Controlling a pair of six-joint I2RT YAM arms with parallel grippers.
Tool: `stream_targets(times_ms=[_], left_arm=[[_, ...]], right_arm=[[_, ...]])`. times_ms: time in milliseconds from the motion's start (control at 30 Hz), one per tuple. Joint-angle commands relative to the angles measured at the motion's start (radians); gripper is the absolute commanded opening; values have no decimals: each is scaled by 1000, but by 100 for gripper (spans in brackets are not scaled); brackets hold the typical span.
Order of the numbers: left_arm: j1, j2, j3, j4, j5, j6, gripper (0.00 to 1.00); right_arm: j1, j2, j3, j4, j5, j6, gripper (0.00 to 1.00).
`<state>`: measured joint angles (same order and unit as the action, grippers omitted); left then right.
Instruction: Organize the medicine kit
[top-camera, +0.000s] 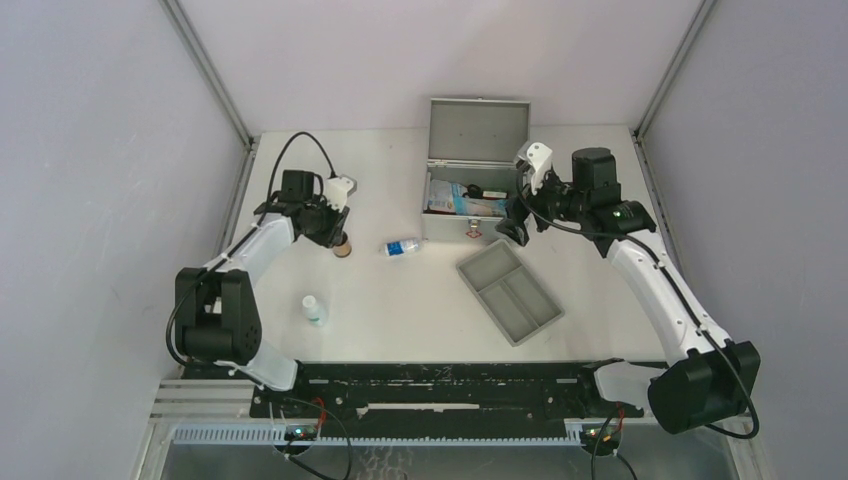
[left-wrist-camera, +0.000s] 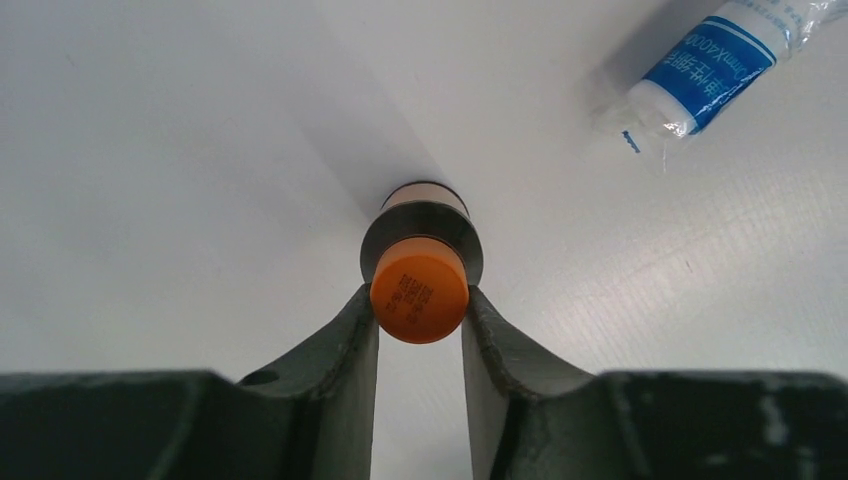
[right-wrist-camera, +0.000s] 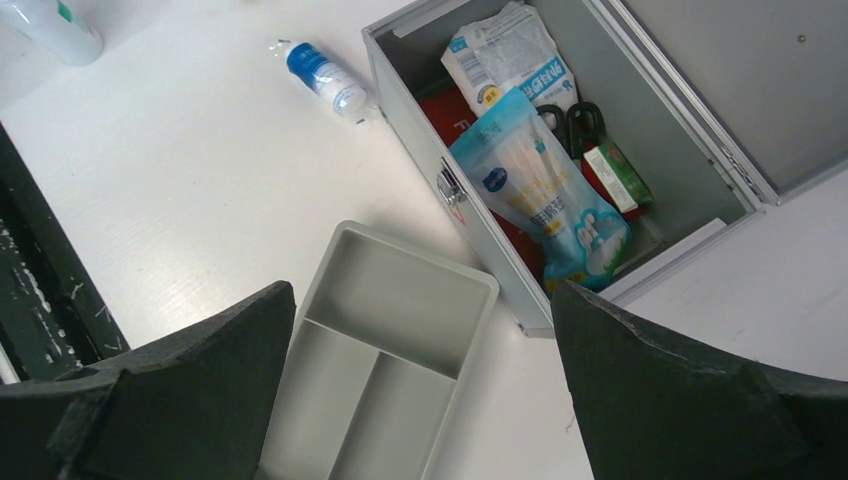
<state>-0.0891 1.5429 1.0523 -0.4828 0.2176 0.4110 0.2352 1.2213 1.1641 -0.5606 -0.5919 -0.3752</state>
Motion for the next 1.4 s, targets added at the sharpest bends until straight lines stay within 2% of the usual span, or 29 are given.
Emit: stream_targets(times_ms=[0,200,333,567,833,933,1067,1200,1367], left_arm=[[2,-30,63,-23,73,22,26],[-18,-132,43,-74,133,62,12],[-67,-223,14,-116,180,101,8],[-206,-389,-10,-130,338,107,2],[-356,-485,21,-10,546,-5,0],[-389,-481,27,42,586,-64,0],[-420,-462,31,103,629,-135,0],[-423,-457,16,170,658,-207,0],[-423,-459,-9,219,660,-240,0]], right_arm=[[7,4,-6,66,-60,40,98],[88,12,-27,113,-58,22,97],[154,33,-26,126,-70,-6,98],[230,104,-27,245,-217,40,97],[299,169,-26,409,-333,136,98],[319,191,-9,387,-406,149,98],[358,188,-8,367,-395,132,97],[370,201,-8,374,-427,145,93],[378,211,-8,379,-471,151,79]])
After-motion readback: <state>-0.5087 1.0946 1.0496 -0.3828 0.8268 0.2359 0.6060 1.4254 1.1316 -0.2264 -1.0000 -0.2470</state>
